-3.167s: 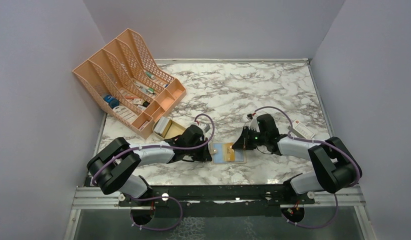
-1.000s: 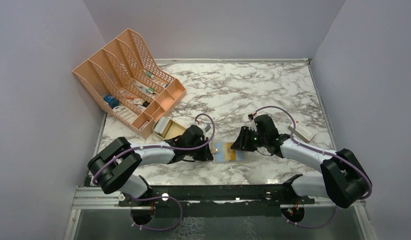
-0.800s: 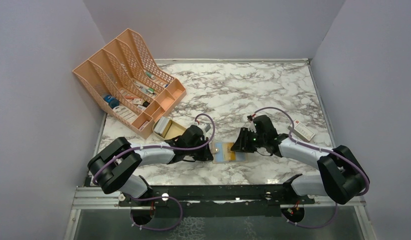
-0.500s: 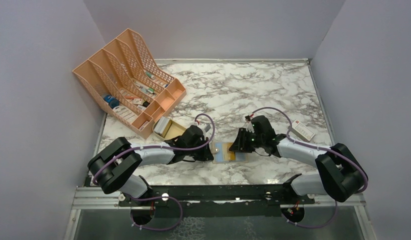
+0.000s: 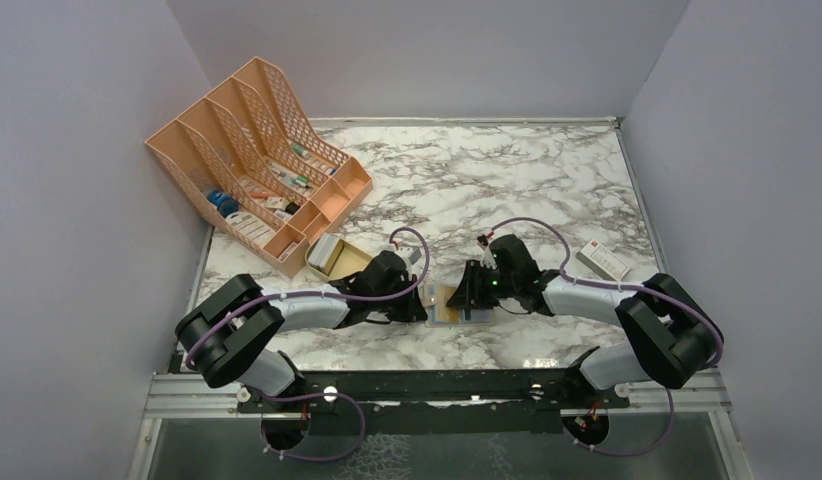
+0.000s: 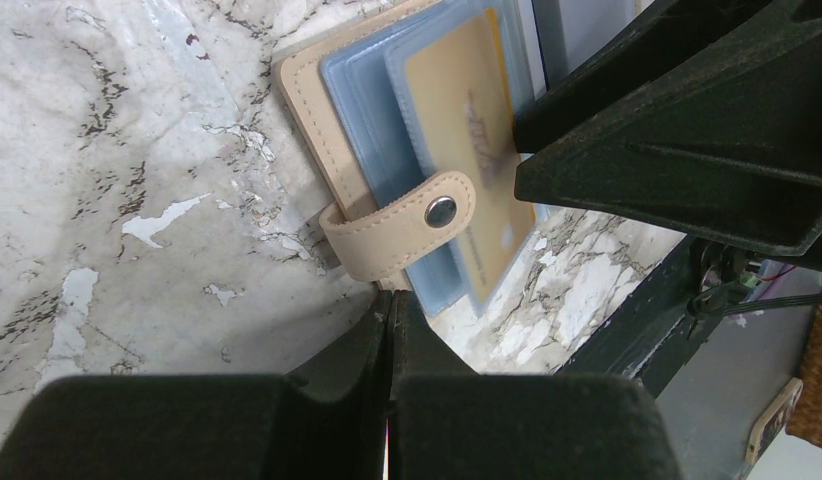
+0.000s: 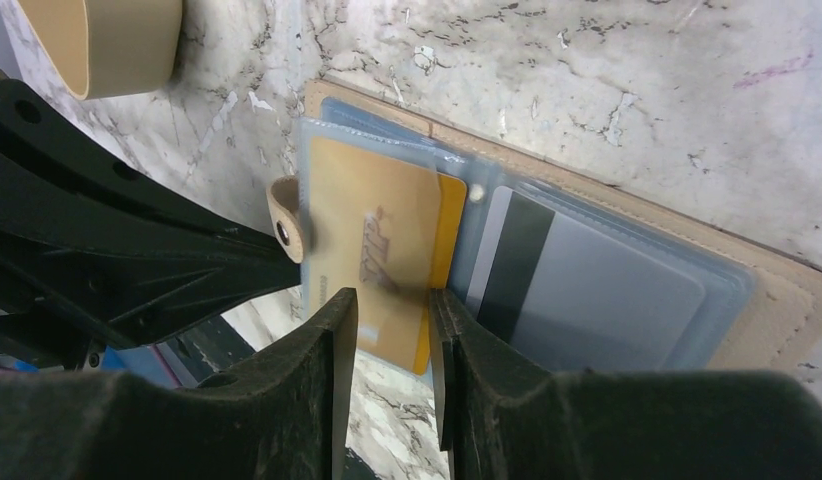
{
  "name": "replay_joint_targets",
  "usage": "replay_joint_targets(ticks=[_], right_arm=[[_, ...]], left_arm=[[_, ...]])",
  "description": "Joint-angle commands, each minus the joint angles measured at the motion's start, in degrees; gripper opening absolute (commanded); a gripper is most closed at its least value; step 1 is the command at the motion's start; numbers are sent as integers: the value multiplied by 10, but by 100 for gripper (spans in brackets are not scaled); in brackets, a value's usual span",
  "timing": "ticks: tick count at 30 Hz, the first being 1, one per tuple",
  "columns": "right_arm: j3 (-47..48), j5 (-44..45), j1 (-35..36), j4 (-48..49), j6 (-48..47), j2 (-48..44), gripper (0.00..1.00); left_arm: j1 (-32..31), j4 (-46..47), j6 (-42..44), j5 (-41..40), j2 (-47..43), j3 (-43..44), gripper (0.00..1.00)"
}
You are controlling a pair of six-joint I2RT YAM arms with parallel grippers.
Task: Put the credit cards into the card holder
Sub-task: Insert the credit card into the card holder.
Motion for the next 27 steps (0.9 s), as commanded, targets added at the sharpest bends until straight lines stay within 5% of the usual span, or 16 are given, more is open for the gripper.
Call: replay_joint_targets(ticks=[1, 10, 20, 27], right_arm=[[8, -3, 9, 13, 0, 3, 33], [15, 53, 9, -47, -4, -48, 39], [22, 31, 10, -12, -3, -3, 41], [19, -9, 10, 25, -12, 6, 31]], left_arm=[[-5, 20, -3, 10, 5, 1, 0], [-5, 6, 2, -4, -12, 0, 0], [-5, 9, -1, -5, -15, -2, 0], [-5, 6, 7, -4, -11, 5, 0]])
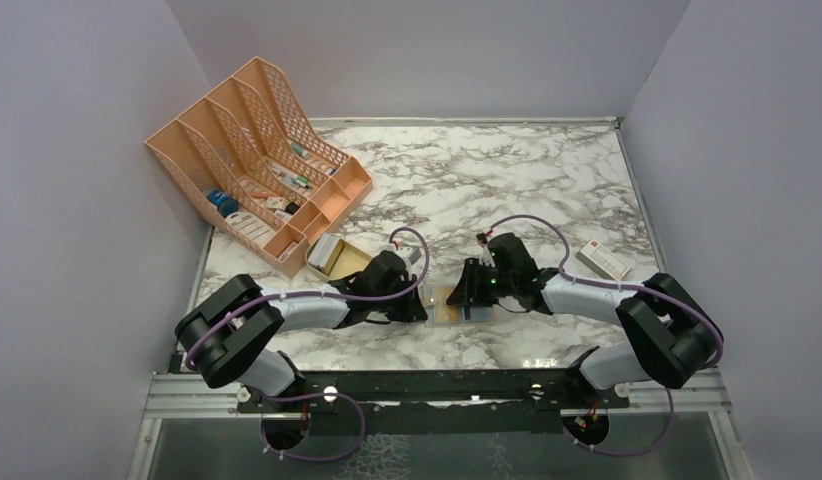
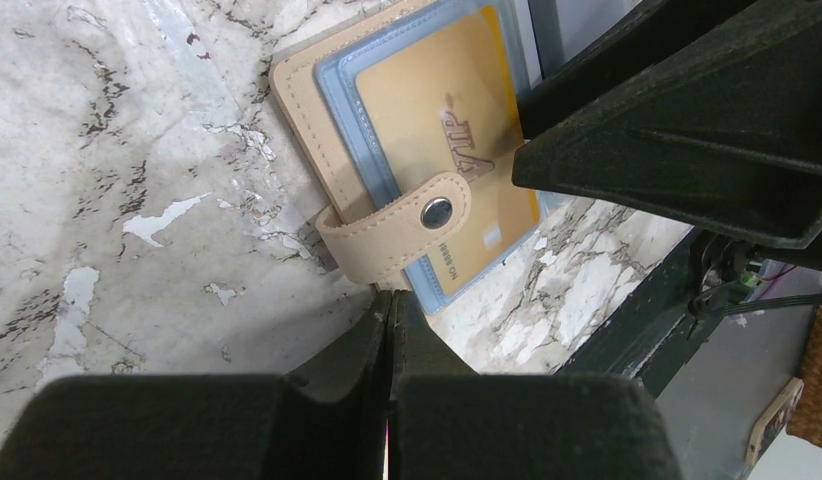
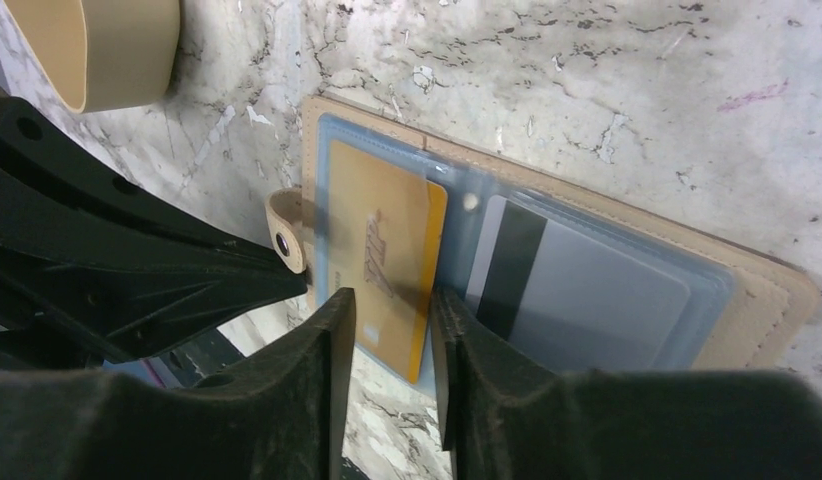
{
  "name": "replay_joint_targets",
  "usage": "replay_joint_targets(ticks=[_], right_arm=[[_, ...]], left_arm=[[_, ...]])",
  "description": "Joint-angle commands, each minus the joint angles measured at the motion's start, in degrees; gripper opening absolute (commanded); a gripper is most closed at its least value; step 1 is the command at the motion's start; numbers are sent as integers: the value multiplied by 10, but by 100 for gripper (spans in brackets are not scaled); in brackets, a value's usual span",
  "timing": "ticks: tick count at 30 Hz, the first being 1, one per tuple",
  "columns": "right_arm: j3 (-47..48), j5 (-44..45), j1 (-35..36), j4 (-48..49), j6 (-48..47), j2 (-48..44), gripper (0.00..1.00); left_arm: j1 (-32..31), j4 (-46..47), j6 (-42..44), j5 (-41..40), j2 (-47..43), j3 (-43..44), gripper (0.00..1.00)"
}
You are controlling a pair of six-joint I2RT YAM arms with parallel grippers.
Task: Put the credit cards into the card holder
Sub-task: Insert the credit card into the card holder.
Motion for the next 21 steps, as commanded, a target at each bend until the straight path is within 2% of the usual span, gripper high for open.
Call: replay_joint_targets(ticks=[1, 7, 11, 21], right_arm=[[6, -30, 4, 37, -5, 4, 30], [4, -23, 3, 11, -11, -14, 24], [11, 6, 3, -36, -8, -34, 36], [21, 134, 3, -157, -3, -139, 57]], left_arm=[[-5, 6, 7, -4, -8, 6, 0], [-5, 6, 10, -4, -10, 5, 0], [-5, -6, 14, -10, -23, 11, 1], [-5, -96, 58, -55, -80, 58, 38]])
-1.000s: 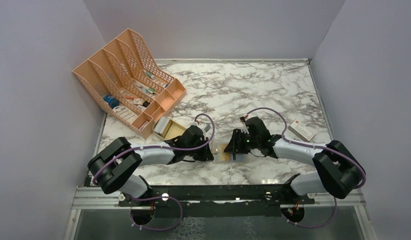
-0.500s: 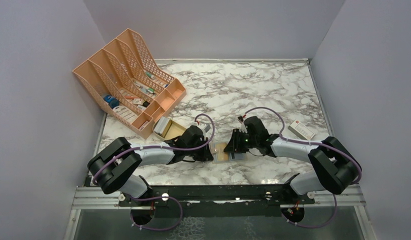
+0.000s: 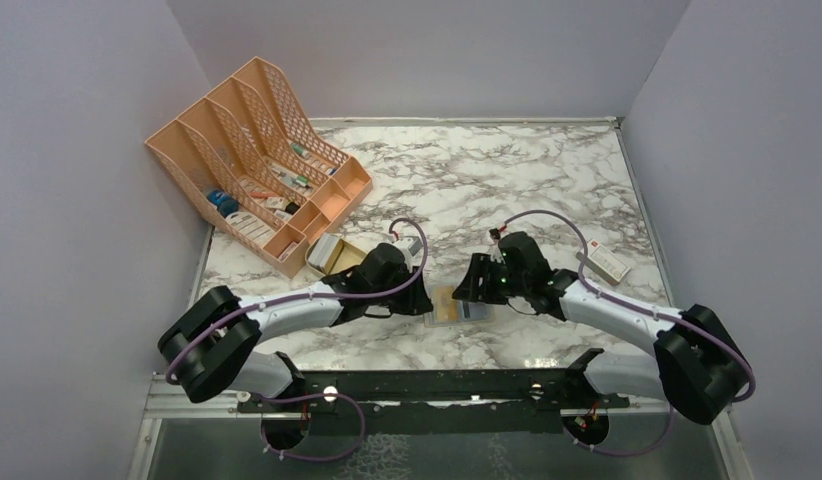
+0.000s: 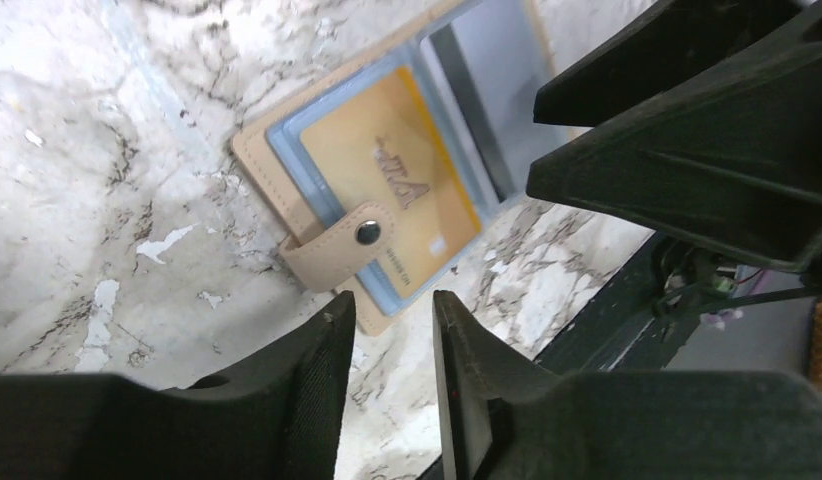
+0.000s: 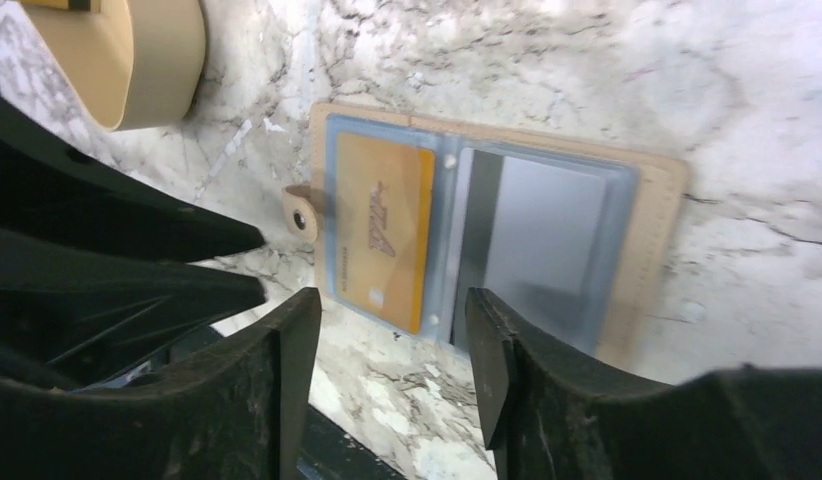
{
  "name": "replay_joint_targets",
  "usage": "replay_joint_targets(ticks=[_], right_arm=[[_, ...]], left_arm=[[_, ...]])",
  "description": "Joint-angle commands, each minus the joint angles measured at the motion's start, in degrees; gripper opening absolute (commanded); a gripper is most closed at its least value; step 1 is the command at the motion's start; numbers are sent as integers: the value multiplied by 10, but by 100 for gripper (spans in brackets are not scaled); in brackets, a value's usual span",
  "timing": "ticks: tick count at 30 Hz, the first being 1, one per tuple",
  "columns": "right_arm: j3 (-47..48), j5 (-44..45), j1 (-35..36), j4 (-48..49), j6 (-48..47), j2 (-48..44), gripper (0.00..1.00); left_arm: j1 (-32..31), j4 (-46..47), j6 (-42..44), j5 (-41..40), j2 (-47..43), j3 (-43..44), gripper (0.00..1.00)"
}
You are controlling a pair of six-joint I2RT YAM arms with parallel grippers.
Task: Put the credit cards into the card holder
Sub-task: Insert the credit card into the card holder.
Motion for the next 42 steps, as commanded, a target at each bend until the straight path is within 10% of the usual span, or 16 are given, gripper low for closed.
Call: replay_joint_targets(ticks=[1, 24, 42], right_arm=[[18, 89, 3, -72, -1, -37, 59], [-19, 152, -14, -103, 20, -48, 86], [-75, 34, -15, 35, 75, -55, 85]], left_arm=[[-4, -47, 37, -44, -29, 36, 40], [-17, -104, 95, -97, 91, 114, 65], [-24, -80, 68, -94, 90, 92, 38]])
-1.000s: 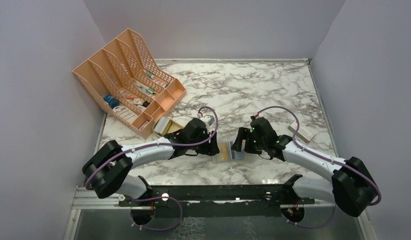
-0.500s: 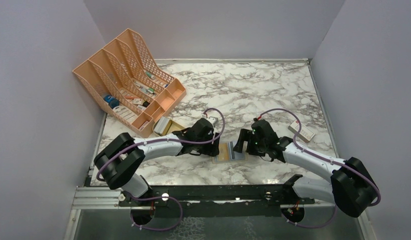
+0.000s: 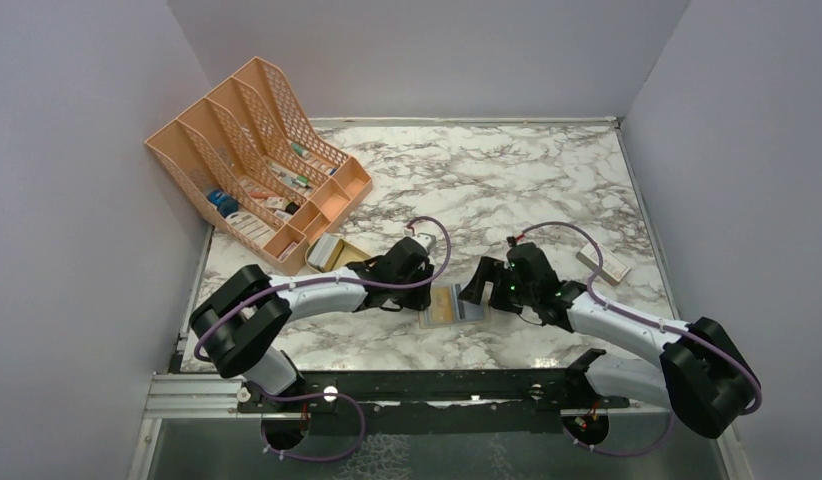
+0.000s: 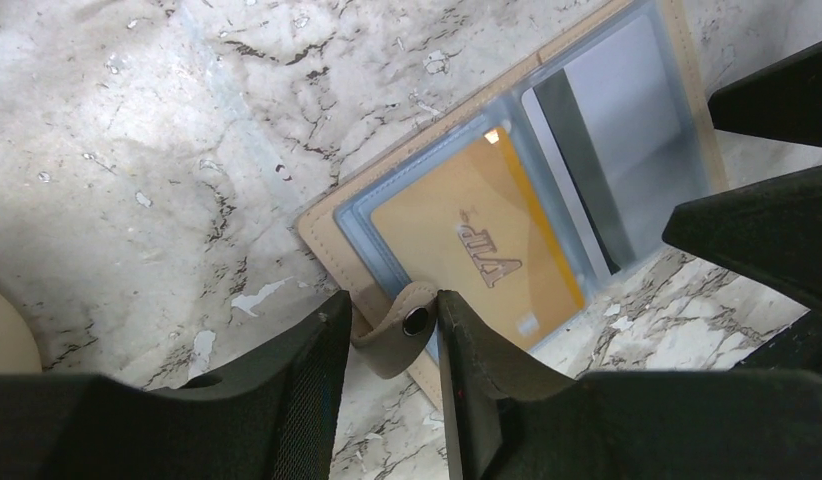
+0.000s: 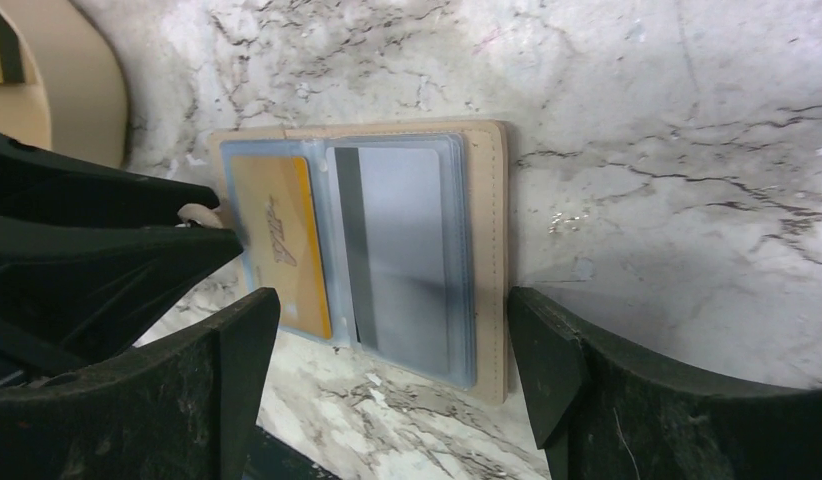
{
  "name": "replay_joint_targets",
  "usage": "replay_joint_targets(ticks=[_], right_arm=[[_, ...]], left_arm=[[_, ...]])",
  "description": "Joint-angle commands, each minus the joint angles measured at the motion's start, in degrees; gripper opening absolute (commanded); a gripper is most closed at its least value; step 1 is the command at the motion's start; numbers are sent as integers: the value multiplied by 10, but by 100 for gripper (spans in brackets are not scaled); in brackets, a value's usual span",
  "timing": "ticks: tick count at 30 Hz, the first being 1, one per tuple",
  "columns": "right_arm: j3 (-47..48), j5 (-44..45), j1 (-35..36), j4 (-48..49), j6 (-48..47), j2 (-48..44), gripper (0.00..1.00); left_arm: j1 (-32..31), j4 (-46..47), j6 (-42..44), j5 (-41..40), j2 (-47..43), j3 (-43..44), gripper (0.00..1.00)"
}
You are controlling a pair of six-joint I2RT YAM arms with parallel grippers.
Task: Put the credit cards into the card holder
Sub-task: Close the card holder at the center of the board.
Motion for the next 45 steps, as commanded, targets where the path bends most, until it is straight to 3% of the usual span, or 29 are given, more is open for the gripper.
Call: replay_joint_targets(ticks=[1, 11, 30, 36, 45], right_arm=[[-20, -53, -2, 43, 37, -10, 85], [-22, -113, -2, 86, 66, -55, 84], [-2, -170, -3, 85, 65, -51, 80], [-3, -185, -2, 96, 58, -20, 76], [0, -167, -3, 80, 24, 38, 58]], left_arm=[[-3, 35, -21, 19, -7, -21, 37], [-3, 70, -41, 42, -7, -34, 30], [-3, 144, -94, 120, 15, -30, 31], [-4, 158, -108, 125, 0, -47, 33], [-3, 142, -100, 106, -29, -57, 36]])
